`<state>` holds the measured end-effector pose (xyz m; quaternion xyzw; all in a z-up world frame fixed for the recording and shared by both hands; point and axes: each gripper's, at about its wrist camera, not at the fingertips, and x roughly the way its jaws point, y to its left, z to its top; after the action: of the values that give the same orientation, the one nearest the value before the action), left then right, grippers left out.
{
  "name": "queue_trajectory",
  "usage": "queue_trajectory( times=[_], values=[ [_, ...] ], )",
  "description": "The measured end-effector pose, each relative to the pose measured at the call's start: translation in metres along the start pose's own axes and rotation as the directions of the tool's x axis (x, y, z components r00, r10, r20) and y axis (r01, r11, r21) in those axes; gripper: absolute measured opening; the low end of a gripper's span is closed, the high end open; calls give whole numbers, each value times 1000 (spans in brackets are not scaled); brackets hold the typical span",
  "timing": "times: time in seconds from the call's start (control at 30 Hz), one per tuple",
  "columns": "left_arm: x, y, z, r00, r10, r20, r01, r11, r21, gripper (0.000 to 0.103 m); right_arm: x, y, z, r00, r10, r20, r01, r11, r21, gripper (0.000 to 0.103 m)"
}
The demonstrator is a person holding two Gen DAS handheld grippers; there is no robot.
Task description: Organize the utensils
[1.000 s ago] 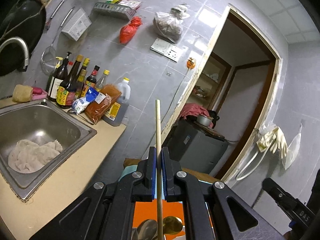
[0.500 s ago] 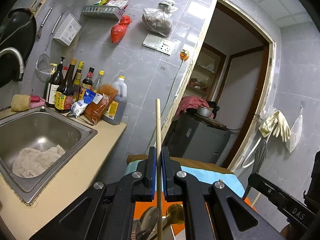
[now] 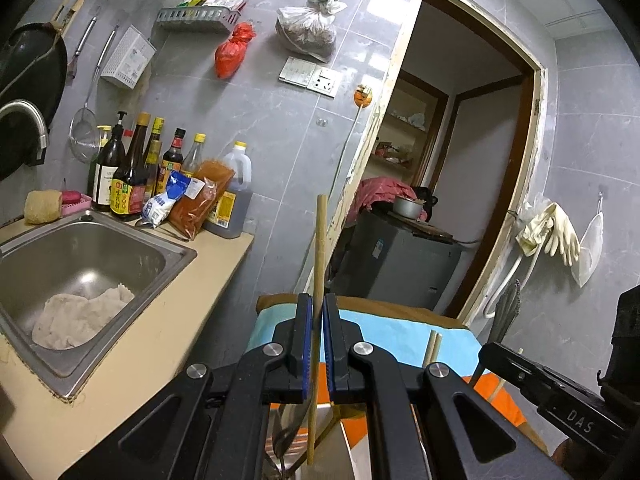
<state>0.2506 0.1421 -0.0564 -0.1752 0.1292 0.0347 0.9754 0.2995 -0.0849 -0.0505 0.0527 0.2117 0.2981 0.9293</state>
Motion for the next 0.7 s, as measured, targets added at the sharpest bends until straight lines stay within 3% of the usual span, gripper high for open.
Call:
queue_trajectory(
  times=[0.1,0.27,0.4,0.47,0.6,0.7],
  values=[
    [-3,0,0,1000,-3,-12,3,1000,-7,7,1,0,-1,1000,0,-12,0,1000,2,2],
    [-10,1,1,999,-22,-24,21,999,-38,33,-2,1,0,1000,-6,-10,6,1000,3,5],
    [-14,-2,2,999,-28,-36,26,999,-30,37,-5,0,2,1000,-15,-5,15,1000,8,5],
    [-17,-3,2,999,-26,-38,25,999,-29,49,-10,0,3,1000,-22,1,22,1000,9,5],
    [-23,-8,6,999,-27,-41,26,999,-30,57,-21,0,7,999,-39,13,39,999,10,7],
    [-27,-12,8,998,-40,-58,38,999,-32,62,-31,-2,9,998,-63,19,63,998,17,29]
  ],
)
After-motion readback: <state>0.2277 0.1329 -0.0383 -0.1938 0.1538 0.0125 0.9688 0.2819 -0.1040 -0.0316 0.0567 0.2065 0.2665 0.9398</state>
